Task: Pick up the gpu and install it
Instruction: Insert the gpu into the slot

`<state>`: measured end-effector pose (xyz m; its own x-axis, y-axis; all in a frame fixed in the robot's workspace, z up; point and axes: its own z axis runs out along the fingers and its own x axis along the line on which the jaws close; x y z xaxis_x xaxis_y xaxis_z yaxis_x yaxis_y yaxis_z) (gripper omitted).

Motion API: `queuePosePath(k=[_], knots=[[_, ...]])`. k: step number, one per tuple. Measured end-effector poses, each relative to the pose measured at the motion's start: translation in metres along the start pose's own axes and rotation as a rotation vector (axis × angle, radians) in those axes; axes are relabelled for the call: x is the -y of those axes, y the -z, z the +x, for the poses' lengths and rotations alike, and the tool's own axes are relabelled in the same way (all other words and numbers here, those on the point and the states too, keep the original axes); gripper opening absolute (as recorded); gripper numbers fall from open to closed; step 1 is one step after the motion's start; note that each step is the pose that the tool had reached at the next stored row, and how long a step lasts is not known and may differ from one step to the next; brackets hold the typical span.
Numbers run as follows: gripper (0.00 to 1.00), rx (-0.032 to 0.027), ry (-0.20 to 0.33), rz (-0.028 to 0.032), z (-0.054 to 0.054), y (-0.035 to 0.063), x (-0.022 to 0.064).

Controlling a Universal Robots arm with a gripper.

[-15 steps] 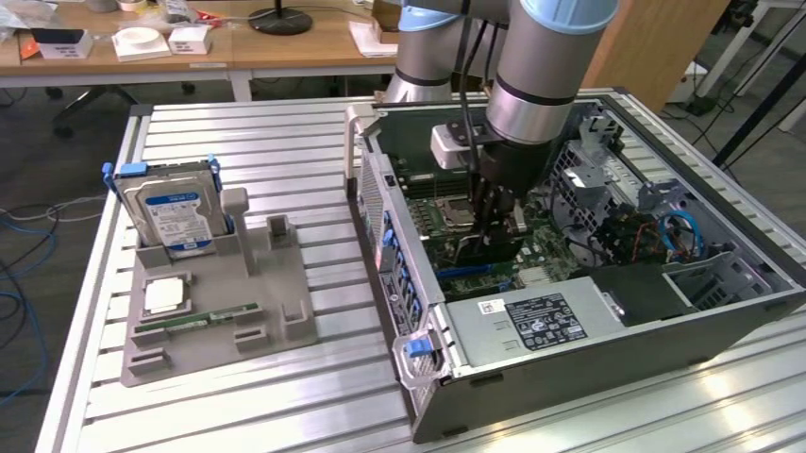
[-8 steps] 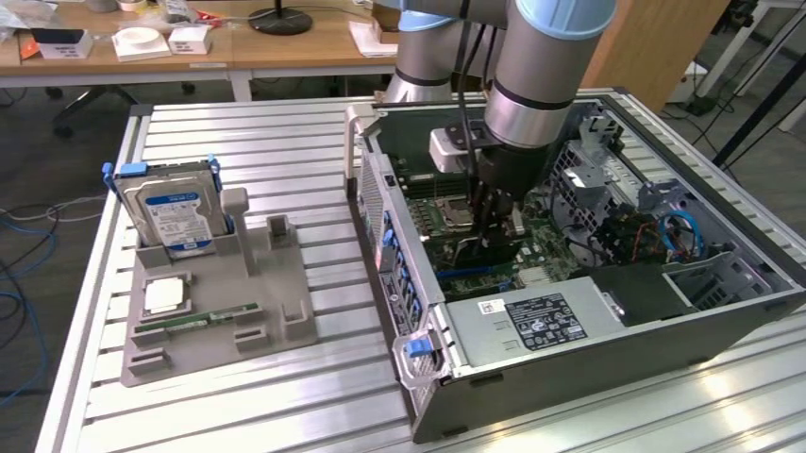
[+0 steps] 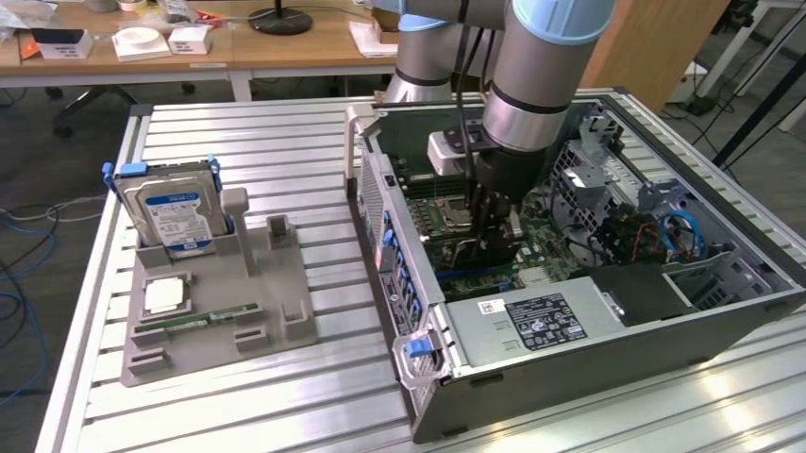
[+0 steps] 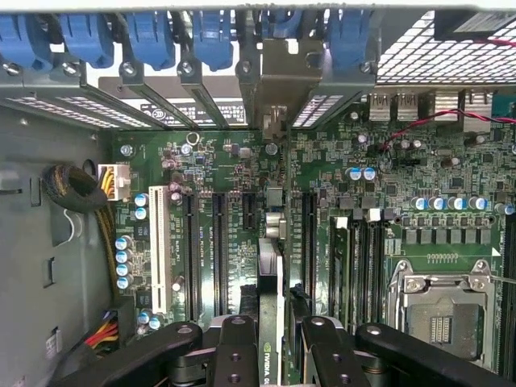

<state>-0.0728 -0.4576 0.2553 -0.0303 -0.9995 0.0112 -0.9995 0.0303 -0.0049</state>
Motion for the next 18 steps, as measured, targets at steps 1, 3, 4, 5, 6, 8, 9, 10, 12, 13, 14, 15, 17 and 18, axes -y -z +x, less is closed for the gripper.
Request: queuePosePath(k=[1, 3, 4, 5, 6, 8, 9, 10, 12, 13, 14, 15, 17, 18], knots=[[0.26, -0.0002, 0.000, -0.0002, 0.0000, -0.0006, -0.0001], [0.26, -0.0002, 0.000, -0.0002, -0.0003, -0.0013, -0.0001], [0.26, 0.0001, 0.000, 0.0000, -0.0004, -0.0014, -0.0001], [0.26, 0.0003, 0.000, 0.0001, -0.0005, -0.0016, -0.0001], [0.26, 0.0005, 0.000, 0.0002, -0.0006, -0.0017, -0.0001], [0.26, 0.0006, 0.000, 0.0000, -0.0006, -0.0016, -0.0001], [0.26, 0.0007, 0.000, -0.0003, -0.0006, -0.0016, -0.0001], [0.26, 0.0001, 0.000, -0.0004, -0.0007, -0.0015, -0.0001], [0.26, -0.0030, 0.000, -0.0001, -0.0013, -0.0009, -0.0001], [0.26, -0.0033, 0.000, 0.0000, -0.0013, -0.0004, -0.0001], [0.26, -0.0035, 0.000, -0.0001, -0.0013, -0.0003, -0.0001], [0.26, -0.0036, 0.000, -0.0001, -0.0013, -0.0002, -0.0001], [0.26, -0.0040, 0.000, -0.0003, -0.0013, 0.0004, -0.0001], [0.26, -0.0042, 0.000, -0.0004, -0.0013, 0.0011, -0.0001]])
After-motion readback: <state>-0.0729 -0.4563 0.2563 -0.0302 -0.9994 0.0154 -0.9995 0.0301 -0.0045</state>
